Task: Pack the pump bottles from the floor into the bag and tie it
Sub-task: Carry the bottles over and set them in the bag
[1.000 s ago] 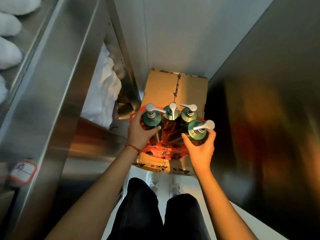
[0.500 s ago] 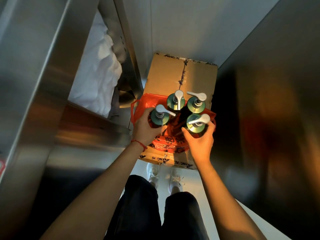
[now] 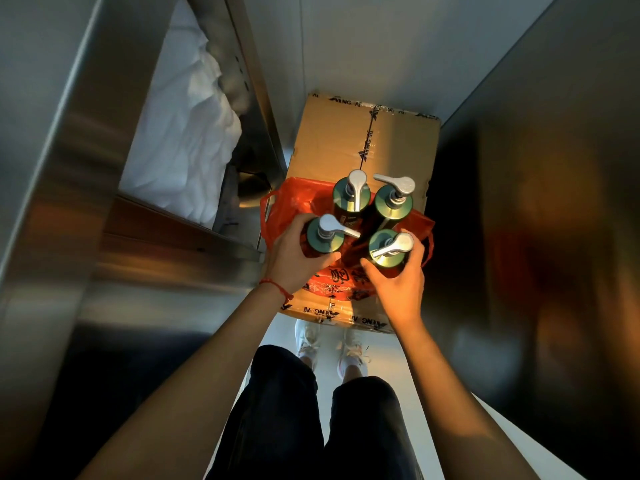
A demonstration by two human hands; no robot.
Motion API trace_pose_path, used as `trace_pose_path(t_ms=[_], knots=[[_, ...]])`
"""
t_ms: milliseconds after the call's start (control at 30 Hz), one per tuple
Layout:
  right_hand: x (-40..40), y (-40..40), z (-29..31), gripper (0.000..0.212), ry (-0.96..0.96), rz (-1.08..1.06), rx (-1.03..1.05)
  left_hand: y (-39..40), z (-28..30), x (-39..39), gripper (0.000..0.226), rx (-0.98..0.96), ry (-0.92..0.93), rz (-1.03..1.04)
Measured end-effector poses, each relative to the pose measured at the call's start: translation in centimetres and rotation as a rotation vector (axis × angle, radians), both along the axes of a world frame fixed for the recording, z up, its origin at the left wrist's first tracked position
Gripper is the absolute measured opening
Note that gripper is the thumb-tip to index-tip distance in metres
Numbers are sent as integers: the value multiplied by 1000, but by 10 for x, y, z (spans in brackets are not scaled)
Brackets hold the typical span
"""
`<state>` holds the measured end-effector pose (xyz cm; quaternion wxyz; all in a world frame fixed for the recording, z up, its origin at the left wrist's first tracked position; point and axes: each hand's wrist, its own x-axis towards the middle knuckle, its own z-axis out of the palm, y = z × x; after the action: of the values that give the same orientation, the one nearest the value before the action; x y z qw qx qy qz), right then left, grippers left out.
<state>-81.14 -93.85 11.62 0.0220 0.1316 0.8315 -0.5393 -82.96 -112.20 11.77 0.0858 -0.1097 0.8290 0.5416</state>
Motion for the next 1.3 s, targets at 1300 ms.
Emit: trace_pose_path(t_ms=[1300], knots=[[21, 22, 25, 62, -144, 21, -107, 5, 16, 28, 71, 225, -110, 75]])
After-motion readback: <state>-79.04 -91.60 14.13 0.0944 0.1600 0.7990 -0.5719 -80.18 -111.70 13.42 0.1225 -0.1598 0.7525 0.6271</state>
